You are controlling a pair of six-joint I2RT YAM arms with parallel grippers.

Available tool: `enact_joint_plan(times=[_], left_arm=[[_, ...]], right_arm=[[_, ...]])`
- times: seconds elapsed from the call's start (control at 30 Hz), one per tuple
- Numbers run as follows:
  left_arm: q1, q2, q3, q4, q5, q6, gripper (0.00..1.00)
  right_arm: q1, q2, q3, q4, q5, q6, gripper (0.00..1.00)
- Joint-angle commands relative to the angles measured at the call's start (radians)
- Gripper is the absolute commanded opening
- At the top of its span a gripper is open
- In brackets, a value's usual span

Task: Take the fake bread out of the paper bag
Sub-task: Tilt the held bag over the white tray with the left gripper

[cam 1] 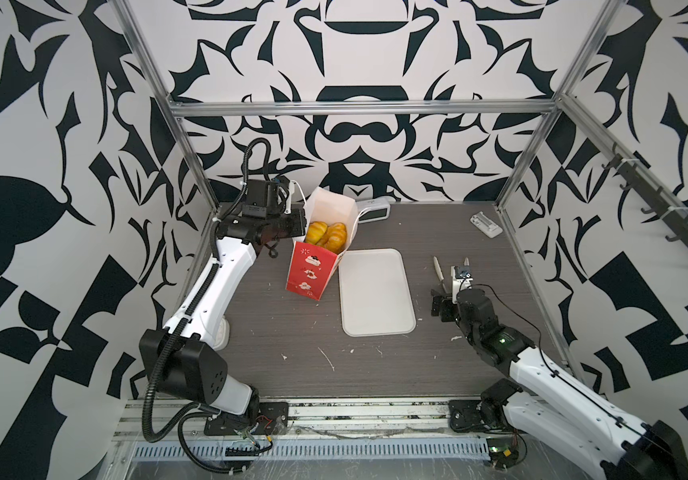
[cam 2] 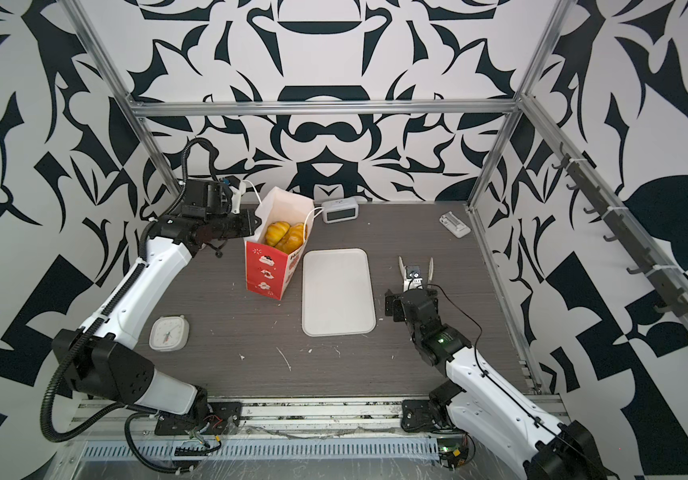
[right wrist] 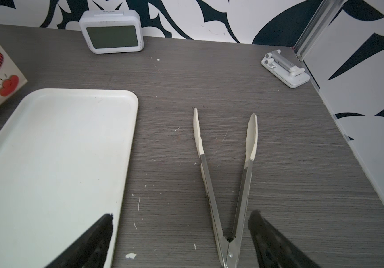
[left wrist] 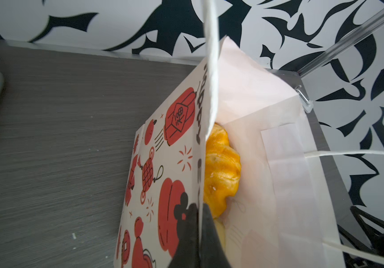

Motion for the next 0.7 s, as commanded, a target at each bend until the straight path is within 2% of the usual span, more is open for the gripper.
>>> enact_joint_plan(times=[0.0,0.13,0.23,0.47,0.67], left_arm=[[0.014,0.014,0.100,0.044,-0.056,0.154,0.00],[0.014,0.102,0.201,-0.010,-0.110,0.298,0.00],[0.013,0.158,0.209,-0.009,-0.123,0.365,0.00],[-0.025,0.216,0.099,0.120,-0.157,0.367,0.00],[-0.132,0.177,0.045,0.196,-0.176,0.340,0.00]], right_arm=[[0.005,0.001,-0.004,0.020,0.004,0.012,0.94],[0.005,0.000,-0.006,0.018,0.006,0.011,0.94],[0.004,-0.014,-0.012,0.012,0.008,0.014,0.94],[0.005,-0.043,-0.027,-0.004,0.002,0.030,0.94],[0.005,-0.041,-0.025,0.000,-0.017,0.041,0.94]])
